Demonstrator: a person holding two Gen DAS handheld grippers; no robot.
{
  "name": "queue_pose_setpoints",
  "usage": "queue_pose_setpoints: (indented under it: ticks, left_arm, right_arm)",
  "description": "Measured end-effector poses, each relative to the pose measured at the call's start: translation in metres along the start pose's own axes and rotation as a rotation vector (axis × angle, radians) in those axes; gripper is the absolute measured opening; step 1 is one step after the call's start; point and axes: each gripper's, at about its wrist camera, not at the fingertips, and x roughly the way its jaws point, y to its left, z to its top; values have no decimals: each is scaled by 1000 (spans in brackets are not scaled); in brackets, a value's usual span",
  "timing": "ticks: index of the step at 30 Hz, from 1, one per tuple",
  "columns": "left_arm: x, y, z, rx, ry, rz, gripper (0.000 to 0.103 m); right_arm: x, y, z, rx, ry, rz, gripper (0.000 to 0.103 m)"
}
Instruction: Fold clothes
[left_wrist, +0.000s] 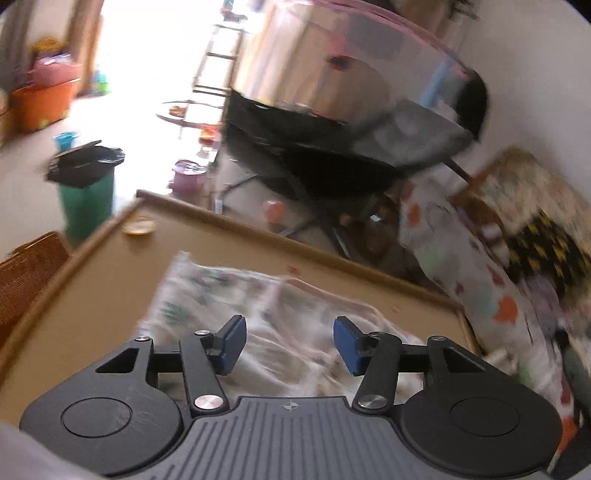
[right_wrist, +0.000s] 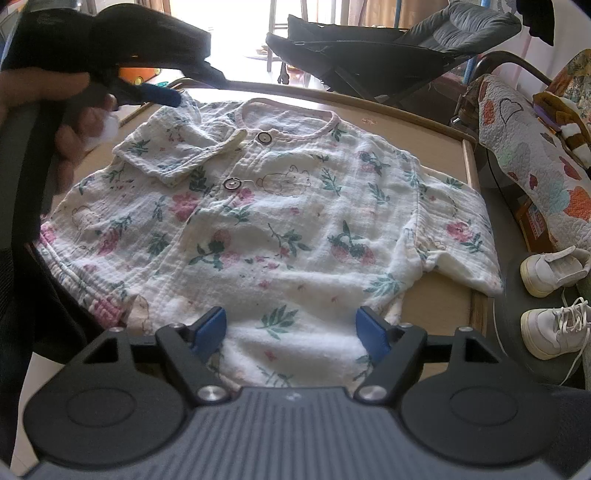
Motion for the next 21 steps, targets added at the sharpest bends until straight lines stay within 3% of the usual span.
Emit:
queue_pose_setpoints:
  ticks: [3,6,10,14,18,21]
  left_arm:
    - [9,21,0,-93,63,83,55]
    - [16,38,-9,-152,105,90,57]
    - [17,29,-12,-32,100,100,58]
    - [17,24,-11,13,105,111,61]
    - [17,28,-7,-11,105,108,62]
    - [11,37,-5,-92,99,84,62]
  right_arm:
    - [0,0,0,0,0,0,78]
    - [0,0,0,0,1,-1,78]
    - [1,0,0,-1,1,-2,78]
    - [1,0,1,-1,1,-2,78]
    - [1,0,1,-1,1,-2,78]
    - [1,0,1,-1,1,-2,78]
